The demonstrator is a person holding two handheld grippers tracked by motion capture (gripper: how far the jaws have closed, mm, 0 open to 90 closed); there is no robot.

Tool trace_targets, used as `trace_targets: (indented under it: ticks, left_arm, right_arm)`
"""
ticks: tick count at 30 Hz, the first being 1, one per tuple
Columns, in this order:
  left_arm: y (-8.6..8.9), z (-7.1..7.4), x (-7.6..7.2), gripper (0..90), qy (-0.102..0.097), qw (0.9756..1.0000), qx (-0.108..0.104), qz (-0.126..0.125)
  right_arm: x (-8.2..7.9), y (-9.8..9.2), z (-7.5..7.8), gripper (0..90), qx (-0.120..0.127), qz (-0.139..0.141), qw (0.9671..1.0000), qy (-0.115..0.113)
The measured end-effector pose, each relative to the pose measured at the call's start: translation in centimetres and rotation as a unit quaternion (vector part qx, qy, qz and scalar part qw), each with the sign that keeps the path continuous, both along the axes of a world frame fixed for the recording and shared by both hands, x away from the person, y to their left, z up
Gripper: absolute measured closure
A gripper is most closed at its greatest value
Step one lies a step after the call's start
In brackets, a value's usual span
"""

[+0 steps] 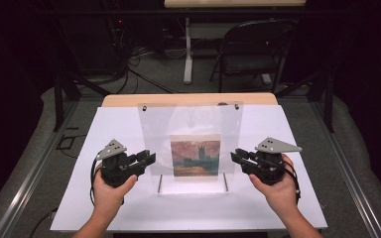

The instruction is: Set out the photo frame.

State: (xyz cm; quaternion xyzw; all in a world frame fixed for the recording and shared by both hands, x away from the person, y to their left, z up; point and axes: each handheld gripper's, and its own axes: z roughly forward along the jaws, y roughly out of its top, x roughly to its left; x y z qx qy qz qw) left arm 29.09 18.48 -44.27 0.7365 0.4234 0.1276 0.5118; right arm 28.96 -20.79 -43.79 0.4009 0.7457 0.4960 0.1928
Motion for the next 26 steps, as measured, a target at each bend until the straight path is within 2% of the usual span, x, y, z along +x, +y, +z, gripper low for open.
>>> trace_targets:
  ticks: [8,12,15,18,20,23,26]
  left_arm:
    - [-0.1,-0.2,-0.6,68.1,-0.012,0.9999,0.002,0.003]
    - [0.1,-0.3,-0.6,64.8,-0.009,1.0000,-0.001,-0.002]
    - [0.6,-0.5,-1.0,59.0,-0.015,0.9999,-0.004,0.005]
    - [1.5,-1.0,-1.3,53.9,-0.009,0.9997,-0.014,0.015]
    - [2.2,-1.5,-1.7,49.8,-0.012,0.9994,-0.019,0.025]
    - [3.3,-2.3,-2.2,45.8,-0.019,0.9987,-0.015,0.044]
    - [4.5,-3.2,-2.6,44.2,-0.032,0.9968,0.005,0.074]
  right_arm:
    - [-0.7,0.1,-0.2,71.7,-0.002,0.002,0.9999,-0.017]
    - [-0.5,-0.1,-0.3,67.3,0.006,0.009,0.9999,-0.011]
    - [-0.7,-0.3,-0.6,60.3,0.011,0.010,0.9999,-0.006]
    - [-0.9,-0.7,-1.4,53.7,0.006,0.004,0.9999,-0.012]
    - [-1.1,-1.2,-2.0,48.3,0.003,-0.004,0.9998,-0.018]
    - [-1.5,-2.1,-2.8,43.4,0.001,-0.009,0.9995,-0.032]
    - [-2.1,-2.8,-3.6,44.1,-0.014,-0.017,0.9980,-0.060]
